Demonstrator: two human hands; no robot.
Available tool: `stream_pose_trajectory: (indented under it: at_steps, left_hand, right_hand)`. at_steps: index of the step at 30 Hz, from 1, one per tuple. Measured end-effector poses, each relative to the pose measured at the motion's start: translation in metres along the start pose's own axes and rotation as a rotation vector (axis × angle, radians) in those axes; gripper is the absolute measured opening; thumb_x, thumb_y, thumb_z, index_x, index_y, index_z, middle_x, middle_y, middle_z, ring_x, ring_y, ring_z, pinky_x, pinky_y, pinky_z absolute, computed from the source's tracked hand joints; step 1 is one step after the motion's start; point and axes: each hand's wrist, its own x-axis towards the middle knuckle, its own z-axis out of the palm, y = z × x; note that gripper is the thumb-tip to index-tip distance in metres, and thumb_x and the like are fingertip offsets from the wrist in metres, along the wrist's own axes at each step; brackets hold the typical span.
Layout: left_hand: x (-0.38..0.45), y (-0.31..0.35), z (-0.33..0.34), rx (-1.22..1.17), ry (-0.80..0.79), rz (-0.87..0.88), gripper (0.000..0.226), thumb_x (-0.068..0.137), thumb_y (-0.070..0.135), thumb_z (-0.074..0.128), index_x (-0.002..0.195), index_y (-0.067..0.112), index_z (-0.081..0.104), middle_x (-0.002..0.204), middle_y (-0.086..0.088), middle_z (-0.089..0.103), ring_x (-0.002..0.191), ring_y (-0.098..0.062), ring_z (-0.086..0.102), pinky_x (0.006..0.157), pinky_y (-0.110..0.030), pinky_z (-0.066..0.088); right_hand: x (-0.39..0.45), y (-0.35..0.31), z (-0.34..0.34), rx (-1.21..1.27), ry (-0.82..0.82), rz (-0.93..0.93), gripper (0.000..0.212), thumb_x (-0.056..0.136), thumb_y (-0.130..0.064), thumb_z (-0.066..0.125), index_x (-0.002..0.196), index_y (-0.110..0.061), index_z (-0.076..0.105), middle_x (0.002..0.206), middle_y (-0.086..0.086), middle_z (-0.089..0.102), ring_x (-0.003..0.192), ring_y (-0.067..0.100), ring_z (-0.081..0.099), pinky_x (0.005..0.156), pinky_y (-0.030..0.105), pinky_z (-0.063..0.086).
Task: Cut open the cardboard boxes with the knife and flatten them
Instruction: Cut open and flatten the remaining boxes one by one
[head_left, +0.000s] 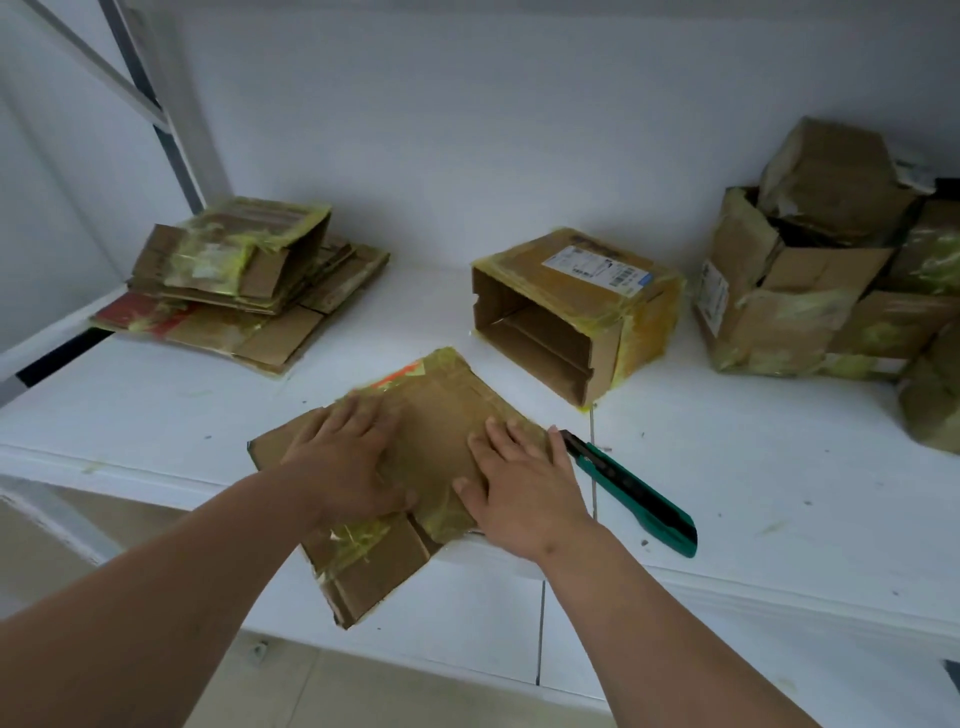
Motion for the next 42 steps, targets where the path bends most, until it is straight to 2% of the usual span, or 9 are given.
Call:
stream_pose_trajectory:
  at_steps: [5,9,12,19,24,29,31,38,42]
  left_hand:
    - [-0.008,-0.013,0.026,-0.068,-0.023,-0.077,0.115,0.06,0.093,0.0,0.153,0.028,-0.019,0.161,0.007,-0.023,0.147,-0.014,-0.024,0.12,-0.042,-0.011]
    - [-0.006,-0.013,0.031,-0.041,-0.003,-0.067,0.118,0.057,0.094,-0.008,0.152,0.025,-0.02,0.16,0.006,-0.025,0.146,-0.015,-0.025,0.12,-0.042,-0.012]
    - [0.0,-0.019,0.027,-0.069,-0.045,-0.041,0.134,0.039,0.097,-0.021,0.153,0.026,-0.019,0.16,0.006,-0.025,0.146,-0.015,-0.025,0.119,-0.042,-0.012]
    - [0.011,-0.024,0.033,-0.087,0.093,-0.14,0.091,0.081,0.078,0.002,0.154,0.025,-0.016,0.16,0.005,-0.023,0.146,-0.013,-0.025,0.12,-0.042,-0.012]
    - [0.024,-0.043,0.023,-0.04,0.048,-0.085,0.098,0.072,0.083,-0.002,0.154,0.029,-0.014,0.161,0.006,-0.022,0.147,-0.015,-0.023,0.12,-0.041,-0.011]
    - [0.025,-0.043,0.015,0.066,0.263,-0.152,0.084,0.083,0.081,0.02,0.154,0.038,0.005,0.163,0.003,-0.003,0.149,-0.025,-0.004,0.12,-0.047,0.007]
    - [0.028,-0.044,0.014,-0.008,0.235,-0.154,0.081,0.085,0.079,0.024,0.153,0.038,0.009,0.16,0.004,0.01,0.146,-0.025,0.01,0.117,-0.046,0.016]
    - [0.033,-0.045,0.019,-0.146,-0.017,-0.139,0.101,0.073,0.087,0.006,0.153,0.032,-0.017,0.16,0.004,-0.025,0.148,-0.017,-0.022,0.12,-0.042,-0.006]
    - [0.033,-0.048,0.02,-0.127,-0.018,-0.106,0.101,0.08,0.086,0.022,0.153,0.03,-0.02,0.159,0.002,-0.028,0.147,-0.018,-0.025,0.12,-0.041,-0.009]
  right_hand:
    - [0.017,-0.014,-0.024,0.017,0.23,0.06,0.046,0.099,-0.043,0.036,0.139,-0.026,0.049,0.147,0.0,0.047,0.142,0.022,0.035,0.121,0.049,-0.003]
    - [0.027,-0.016,-0.008,-0.029,0.021,-0.037,0.06,0.102,-0.053,0.021,0.157,-0.035,0.005,0.167,-0.002,-0.006,0.153,0.021,-0.01,0.121,0.051,-0.008]
    - [0.035,-0.013,-0.006,-0.027,-0.115,-0.014,0.059,0.102,-0.056,0.013,0.156,-0.04,-0.002,0.165,-0.005,-0.015,0.151,0.021,-0.017,0.121,0.051,-0.009]
    - [0.044,-0.022,-0.004,-0.038,-0.149,0.069,0.065,0.097,-0.067,0.014,0.154,-0.044,-0.005,0.165,-0.003,-0.018,0.151,0.025,-0.019,0.12,0.054,-0.007]
    - [0.055,-0.026,-0.024,-0.11,-0.062,0.06,0.072,0.091,-0.073,0.028,0.154,-0.038,0.019,0.158,0.003,0.022,0.144,0.029,0.018,0.115,0.051,0.018]
    - [0.057,-0.026,-0.007,-0.074,-0.123,0.062,0.076,0.092,-0.073,0.013,0.157,-0.036,-0.004,0.163,-0.002,-0.024,0.148,0.023,-0.026,0.119,0.052,-0.014]
    - [0.06,-0.027,-0.006,-0.055,-0.121,0.054,0.076,0.095,-0.07,0.013,0.158,-0.031,-0.005,0.163,-0.003,-0.023,0.149,0.02,-0.025,0.12,0.051,-0.014]
    - [0.061,-0.028,-0.002,0.007,-0.146,0.098,0.071,0.095,-0.071,0.011,0.155,-0.041,-0.01,0.162,-0.009,-0.025,0.148,0.015,-0.025,0.12,0.048,-0.015]
    - [0.062,-0.03,-0.007,0.047,-0.157,0.114,0.058,0.101,-0.057,0.008,0.155,-0.042,-0.008,0.162,-0.01,-0.024,0.149,0.014,-0.024,0.12,0.047,-0.016]
